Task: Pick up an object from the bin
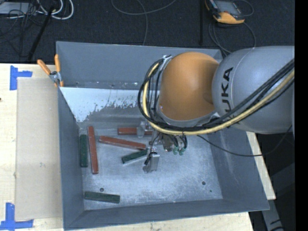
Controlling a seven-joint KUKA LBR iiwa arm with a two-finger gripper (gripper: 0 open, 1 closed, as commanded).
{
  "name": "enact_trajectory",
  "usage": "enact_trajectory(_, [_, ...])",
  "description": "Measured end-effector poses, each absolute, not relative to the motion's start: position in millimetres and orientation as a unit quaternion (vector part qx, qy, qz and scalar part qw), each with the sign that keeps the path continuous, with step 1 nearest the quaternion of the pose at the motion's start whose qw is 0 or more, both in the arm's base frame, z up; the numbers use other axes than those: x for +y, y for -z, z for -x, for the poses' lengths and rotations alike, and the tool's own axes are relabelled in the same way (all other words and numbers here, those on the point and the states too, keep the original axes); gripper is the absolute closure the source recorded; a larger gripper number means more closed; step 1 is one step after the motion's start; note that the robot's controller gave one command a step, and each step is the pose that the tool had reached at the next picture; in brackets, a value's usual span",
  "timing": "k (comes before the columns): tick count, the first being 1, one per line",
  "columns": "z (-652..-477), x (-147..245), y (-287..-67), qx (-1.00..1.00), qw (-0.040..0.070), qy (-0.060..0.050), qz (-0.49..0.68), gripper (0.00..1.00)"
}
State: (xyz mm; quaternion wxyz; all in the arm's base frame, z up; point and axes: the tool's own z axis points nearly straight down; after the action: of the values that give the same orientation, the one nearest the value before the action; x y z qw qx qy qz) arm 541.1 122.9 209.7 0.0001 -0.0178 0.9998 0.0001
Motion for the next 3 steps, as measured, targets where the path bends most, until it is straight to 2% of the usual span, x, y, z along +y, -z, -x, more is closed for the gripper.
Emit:
enact_trajectory(1, [-601.2, 80.1, -72.1, 0.994, -0.001, 0.0, -0.113, 0.0])
enact_trajectory(2, [-601.9, 80.8, -75.4, 0.994, 0.001, 0.0, -0.113, 1.0])
enact_trajectory(3, [-586.1, 95.9, -217.3, 0.997, 0.003, -0.001, -0.073, 1.0])
